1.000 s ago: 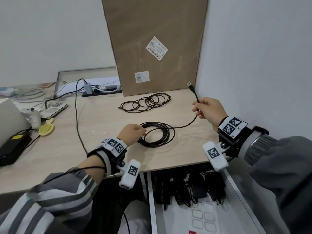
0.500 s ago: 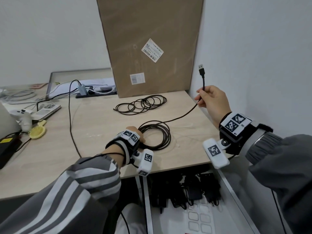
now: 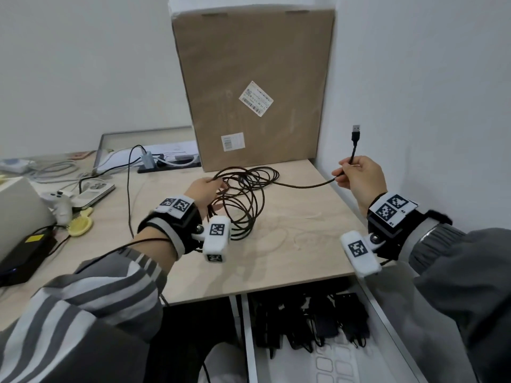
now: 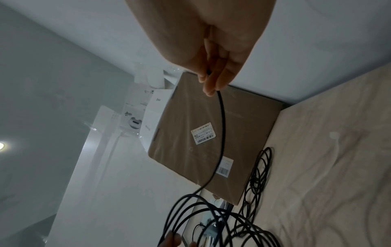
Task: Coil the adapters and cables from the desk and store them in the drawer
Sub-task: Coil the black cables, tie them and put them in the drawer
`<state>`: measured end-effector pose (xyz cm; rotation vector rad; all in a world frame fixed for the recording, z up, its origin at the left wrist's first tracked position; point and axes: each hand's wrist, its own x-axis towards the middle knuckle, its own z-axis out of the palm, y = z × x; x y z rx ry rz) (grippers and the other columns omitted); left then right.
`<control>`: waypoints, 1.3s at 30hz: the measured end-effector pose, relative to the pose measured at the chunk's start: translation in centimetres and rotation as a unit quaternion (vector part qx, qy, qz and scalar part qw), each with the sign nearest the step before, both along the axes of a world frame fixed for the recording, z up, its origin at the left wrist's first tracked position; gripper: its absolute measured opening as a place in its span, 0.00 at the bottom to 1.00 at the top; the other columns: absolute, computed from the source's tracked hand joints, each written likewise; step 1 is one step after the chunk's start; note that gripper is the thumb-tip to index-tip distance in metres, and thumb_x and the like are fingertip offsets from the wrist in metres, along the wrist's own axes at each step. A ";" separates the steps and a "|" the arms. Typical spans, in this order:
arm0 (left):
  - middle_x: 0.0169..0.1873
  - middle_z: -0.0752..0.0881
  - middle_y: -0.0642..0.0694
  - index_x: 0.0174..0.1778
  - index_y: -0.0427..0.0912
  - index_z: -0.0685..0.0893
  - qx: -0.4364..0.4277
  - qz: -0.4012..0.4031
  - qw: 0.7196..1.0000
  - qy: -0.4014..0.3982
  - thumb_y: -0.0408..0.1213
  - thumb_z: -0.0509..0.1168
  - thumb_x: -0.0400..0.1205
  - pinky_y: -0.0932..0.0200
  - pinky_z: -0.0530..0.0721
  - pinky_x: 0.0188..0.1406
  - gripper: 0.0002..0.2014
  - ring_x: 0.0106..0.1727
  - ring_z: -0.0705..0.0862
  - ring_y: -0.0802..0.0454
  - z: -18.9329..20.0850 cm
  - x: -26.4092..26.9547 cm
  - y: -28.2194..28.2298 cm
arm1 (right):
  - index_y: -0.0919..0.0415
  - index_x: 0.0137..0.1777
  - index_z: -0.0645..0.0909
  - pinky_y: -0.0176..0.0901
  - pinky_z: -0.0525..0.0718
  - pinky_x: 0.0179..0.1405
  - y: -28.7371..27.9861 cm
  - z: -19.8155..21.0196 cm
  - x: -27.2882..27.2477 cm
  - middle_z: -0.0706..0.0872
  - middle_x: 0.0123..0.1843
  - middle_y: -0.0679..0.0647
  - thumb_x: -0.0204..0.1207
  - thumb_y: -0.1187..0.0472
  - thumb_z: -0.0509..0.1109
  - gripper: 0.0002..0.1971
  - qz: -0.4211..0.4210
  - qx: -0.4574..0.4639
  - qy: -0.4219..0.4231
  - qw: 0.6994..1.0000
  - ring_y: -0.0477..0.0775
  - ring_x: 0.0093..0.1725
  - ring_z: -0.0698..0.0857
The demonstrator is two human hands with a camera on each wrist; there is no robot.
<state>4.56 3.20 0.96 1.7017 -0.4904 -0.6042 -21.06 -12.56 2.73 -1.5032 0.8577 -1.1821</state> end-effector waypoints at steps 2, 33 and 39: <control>0.38 0.75 0.41 0.35 0.42 0.78 0.034 -0.033 0.999 0.012 0.38 0.58 0.86 0.56 0.77 0.38 0.13 0.32 0.72 0.49 0.0 0.4 0.4 | 0.66 0.52 0.77 0.32 0.84 0.33 -0.2 -0.6 0.1 0.85 0.37 0.57 0.82 0.70 0.58 0.07 -0.001 0.029 0.001 1.000 0.47 0.31 0.80; 0.28 0.85 0.37 0.38 0.30 0.73 0.090 -0.038 0.995 -0.013 0.23 0.52 0.86 0.59 0.85 0.28 0.11 0.22 0.82 0.52 -6.3 2.6 -0.4 | 0.64 0.56 0.75 0.34 0.83 0.28 -1.3 -4.7 3.6 0.85 0.35 0.56 0.77 0.74 0.60 0.11 0.027 0.086 0.152 0.984 0.48 0.31 0.81; 0.27 0.70 0.47 0.42 0.39 0.72 -0.071 -0.123 0.990 -0.016 0.31 0.54 0.88 0.67 0.66 0.20 0.09 0.20 0.64 0.59 -0.1 -0.1 1.8 | 0.67 0.69 0.69 0.38 0.79 0.32 -2.1 -5.2 3.0 0.81 0.42 0.55 0.74 0.73 0.67 0.23 -0.003 0.101 0.234 0.967 0.52 0.35 0.82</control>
